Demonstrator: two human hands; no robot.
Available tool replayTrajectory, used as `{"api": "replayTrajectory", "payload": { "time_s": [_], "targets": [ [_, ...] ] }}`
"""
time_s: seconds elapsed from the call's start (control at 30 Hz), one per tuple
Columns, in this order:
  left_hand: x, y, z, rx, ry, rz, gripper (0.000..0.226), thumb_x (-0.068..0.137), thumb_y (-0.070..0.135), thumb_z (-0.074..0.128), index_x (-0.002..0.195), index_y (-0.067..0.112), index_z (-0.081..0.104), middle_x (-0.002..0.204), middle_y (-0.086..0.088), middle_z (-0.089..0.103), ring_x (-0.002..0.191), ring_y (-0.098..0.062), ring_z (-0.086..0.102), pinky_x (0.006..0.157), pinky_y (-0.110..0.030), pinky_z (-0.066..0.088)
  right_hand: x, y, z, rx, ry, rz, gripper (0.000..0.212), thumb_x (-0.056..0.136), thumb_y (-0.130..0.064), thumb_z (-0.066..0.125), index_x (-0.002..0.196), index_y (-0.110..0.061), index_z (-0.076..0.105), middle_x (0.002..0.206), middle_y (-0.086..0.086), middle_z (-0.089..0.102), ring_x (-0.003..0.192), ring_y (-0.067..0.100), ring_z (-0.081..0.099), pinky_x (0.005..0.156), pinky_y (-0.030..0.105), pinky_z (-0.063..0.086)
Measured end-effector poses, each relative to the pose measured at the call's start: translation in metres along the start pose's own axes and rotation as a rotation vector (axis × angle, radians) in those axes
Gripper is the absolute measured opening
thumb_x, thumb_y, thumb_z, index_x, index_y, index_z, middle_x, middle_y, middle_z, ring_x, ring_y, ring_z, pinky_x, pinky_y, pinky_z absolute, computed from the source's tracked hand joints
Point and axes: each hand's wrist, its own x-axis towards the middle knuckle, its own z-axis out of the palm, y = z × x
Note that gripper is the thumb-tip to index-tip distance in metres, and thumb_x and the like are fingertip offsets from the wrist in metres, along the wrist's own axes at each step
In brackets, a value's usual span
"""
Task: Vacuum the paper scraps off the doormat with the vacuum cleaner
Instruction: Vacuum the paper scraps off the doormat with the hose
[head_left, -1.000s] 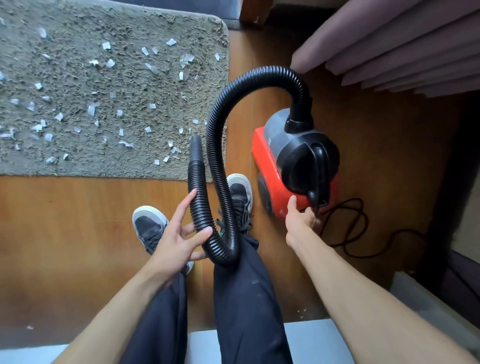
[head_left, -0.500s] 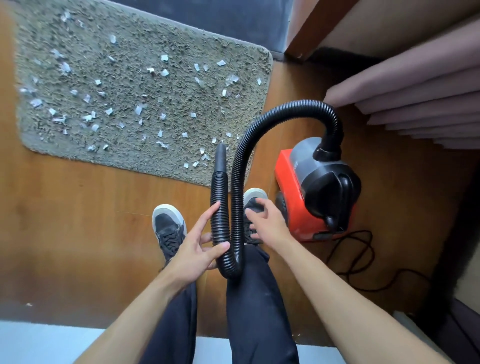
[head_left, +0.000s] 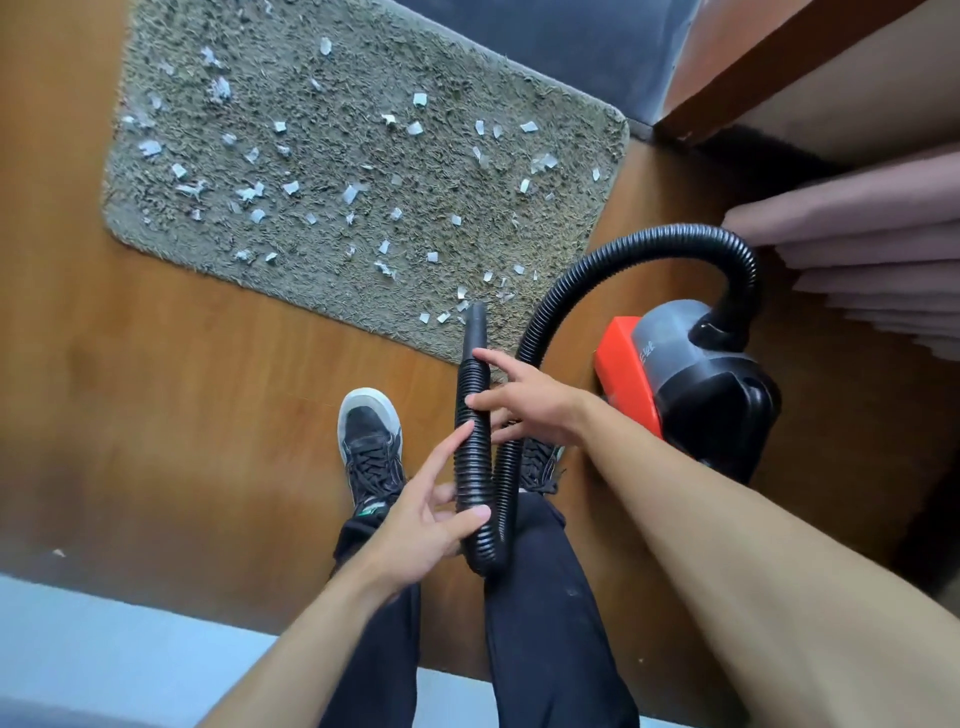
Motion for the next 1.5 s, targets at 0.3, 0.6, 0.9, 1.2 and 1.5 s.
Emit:
{"api": "replayTrajectory", "payload": {
  "time_s": [0.3,0.6,0.9,1.2,1.5],
  "targets": [
    [-0.007,-0.007,-0.021,-0.057,0.017,-0.014,0.078,0.094,-0.003,0.061,0.144,0.052,0.034,0.105,-0.004,0.076,0.088,-0.015,0.072,0.073,-0.032,0.058,0.016,0.001,0.025,-0.029,0.002,0.058,0.072,0.092,-0.006,0.063,0.150,-0.034,0.031,0.105,0.012,0.072,0.071,0.020,0.070,0.066,0.032,0.059],
    [-0.010,-0.013,-0.056,-0.027,0.029,-0.033,0.079,0.095,-0.002,0.060,0.146,0.051,0.032,0.105,-0.002,0.076,0.089,-0.017,0.072,0.074,-0.035,0.059,0.041,0.001,0.062,-0.027,0.036,0.048,0.074,0.091,-0.009,0.067,0.151,-0.033,0.031,0.102,0.006,0.068,0.057,0.012,0.066,0.054,0.028,0.056],
    [0.001,-0.013,-0.077,-0.042,0.062,-0.013,0.080,0.095,-0.004,0.060,0.148,0.048,0.031,0.090,0.004,0.076,0.084,-0.010,0.072,0.071,-0.033,0.059,0.064,-0.008,0.078,-0.038,0.085,0.025,0.072,0.090,-0.007,0.066,0.150,-0.032,0.034,0.113,0.005,0.065,0.060,0.014,0.066,0.063,0.036,0.060],
    [0.008,-0.008,-0.072,-0.007,-0.012,-0.003,0.079,0.096,-0.003,0.058,0.146,0.053,0.033,0.093,0.008,0.075,0.084,-0.008,0.071,0.072,-0.024,0.056,0.054,0.002,0.065,0.050,0.196,-0.012,0.071,0.089,-0.009,0.068,0.148,-0.033,0.036,0.114,0.006,0.068,0.077,0.022,0.068,0.064,0.034,0.060],
    [0.018,-0.003,-0.062,0.032,-0.063,-0.010,0.078,0.096,-0.001,0.059,0.142,0.058,0.035,0.094,0.010,0.072,0.089,-0.011,0.072,0.073,-0.024,0.055,0.047,0.009,0.052,0.097,0.269,-0.010,0.068,0.089,-0.010,0.065,0.146,-0.035,0.038,0.105,0.002,0.068,0.070,0.015,0.065,0.058,0.030,0.055]
  ]
}}
